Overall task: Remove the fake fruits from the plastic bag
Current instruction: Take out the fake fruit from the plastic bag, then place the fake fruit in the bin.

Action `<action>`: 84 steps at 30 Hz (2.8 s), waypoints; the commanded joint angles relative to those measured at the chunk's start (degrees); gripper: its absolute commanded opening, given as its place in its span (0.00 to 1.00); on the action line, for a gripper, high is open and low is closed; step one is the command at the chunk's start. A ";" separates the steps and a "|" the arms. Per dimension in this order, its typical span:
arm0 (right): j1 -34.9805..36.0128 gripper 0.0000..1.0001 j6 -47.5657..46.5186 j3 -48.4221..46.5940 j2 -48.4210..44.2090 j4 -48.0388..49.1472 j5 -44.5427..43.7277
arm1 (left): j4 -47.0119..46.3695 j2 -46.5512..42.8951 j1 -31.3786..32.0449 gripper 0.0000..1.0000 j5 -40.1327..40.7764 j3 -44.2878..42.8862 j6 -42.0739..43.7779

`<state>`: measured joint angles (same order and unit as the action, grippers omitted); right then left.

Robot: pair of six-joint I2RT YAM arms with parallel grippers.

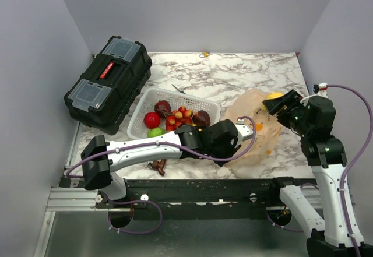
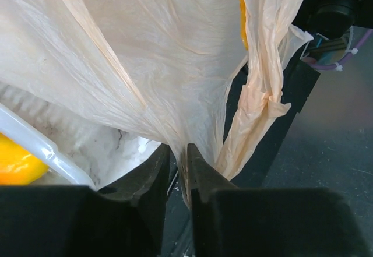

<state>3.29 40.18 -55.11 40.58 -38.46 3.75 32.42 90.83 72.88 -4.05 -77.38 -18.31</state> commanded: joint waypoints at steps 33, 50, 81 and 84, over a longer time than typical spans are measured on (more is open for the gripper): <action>44.44 0.24 3.54 -15.49 40.97 11.13 -20.54 | -20.45 -31.87 0.70 0.75 26.48 17.34 10.96; 45.74 0.62 5.14 -12.57 49.20 10.10 -18.84 | -22.22 -33.63 1.53 0.76 25.98 18.68 11.36; 47.25 0.88 1.22 -16.67 36.17 7.23 -22.96 | -23.85 -40.44 2.02 0.81 34.88 18.58 20.06; 47.21 0.89 0.44 -17.77 31.43 4.86 -25.74 | -21.54 -42.64 2.04 0.82 36.23 16.91 20.87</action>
<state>50.06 42.74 -69.97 77.60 -29.93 -16.49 9.76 51.62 74.50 27.44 -58.39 -0.27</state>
